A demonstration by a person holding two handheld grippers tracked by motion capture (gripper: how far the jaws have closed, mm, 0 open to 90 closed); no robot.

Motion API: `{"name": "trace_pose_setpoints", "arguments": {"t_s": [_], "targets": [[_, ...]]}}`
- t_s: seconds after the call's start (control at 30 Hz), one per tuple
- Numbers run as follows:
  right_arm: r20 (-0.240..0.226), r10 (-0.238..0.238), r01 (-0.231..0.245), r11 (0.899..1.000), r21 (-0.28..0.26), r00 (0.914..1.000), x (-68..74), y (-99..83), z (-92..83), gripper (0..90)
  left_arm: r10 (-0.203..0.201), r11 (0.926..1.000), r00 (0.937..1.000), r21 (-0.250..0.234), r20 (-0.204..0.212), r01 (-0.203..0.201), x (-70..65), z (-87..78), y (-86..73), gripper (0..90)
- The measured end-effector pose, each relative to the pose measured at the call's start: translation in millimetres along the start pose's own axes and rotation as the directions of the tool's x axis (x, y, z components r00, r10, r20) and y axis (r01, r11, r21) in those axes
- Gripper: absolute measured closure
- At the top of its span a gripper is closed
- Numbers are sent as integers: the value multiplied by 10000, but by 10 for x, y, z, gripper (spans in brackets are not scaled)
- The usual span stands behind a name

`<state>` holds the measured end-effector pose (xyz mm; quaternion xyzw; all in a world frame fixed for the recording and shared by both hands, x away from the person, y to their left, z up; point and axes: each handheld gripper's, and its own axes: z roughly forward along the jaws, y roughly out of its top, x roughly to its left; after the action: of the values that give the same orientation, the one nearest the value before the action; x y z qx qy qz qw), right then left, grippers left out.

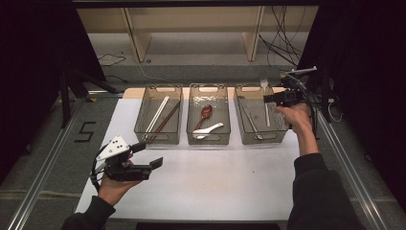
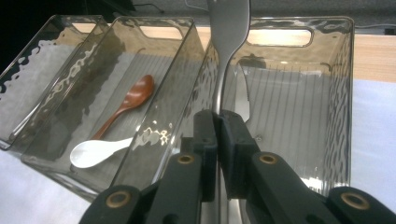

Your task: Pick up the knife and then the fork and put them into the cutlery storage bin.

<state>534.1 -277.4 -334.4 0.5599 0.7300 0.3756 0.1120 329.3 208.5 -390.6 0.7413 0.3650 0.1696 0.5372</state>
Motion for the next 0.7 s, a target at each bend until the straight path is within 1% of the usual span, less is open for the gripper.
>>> {"name": "trace_pose_setpoints", "arguments": {"t_s": [0.23,0.43,0.5,0.57,0.7], "targets": [[35,236,-236,9997,-68,9997,27,12,84,864,24,10000,10000,12,25,-24,0,-4,3,137],[119,396,-396,9992,29,9991,39,8,167,864,14,10000,10000,-17,9,-14,2,-15,4,137],[134,386,-386,9992,42,9992,35,7,185,864,8,10000,10000,-15,1,-8,3,-15,3,137],[165,515,-515,9987,39,9985,24,4,202,864,4,10000,10000,-1,3,-4,4,-13,3,137],[273,621,-623,9980,83,9977,7,-3,232,864,40,10000,10000,-34,18,-40,-4,-20,7,137]]}}
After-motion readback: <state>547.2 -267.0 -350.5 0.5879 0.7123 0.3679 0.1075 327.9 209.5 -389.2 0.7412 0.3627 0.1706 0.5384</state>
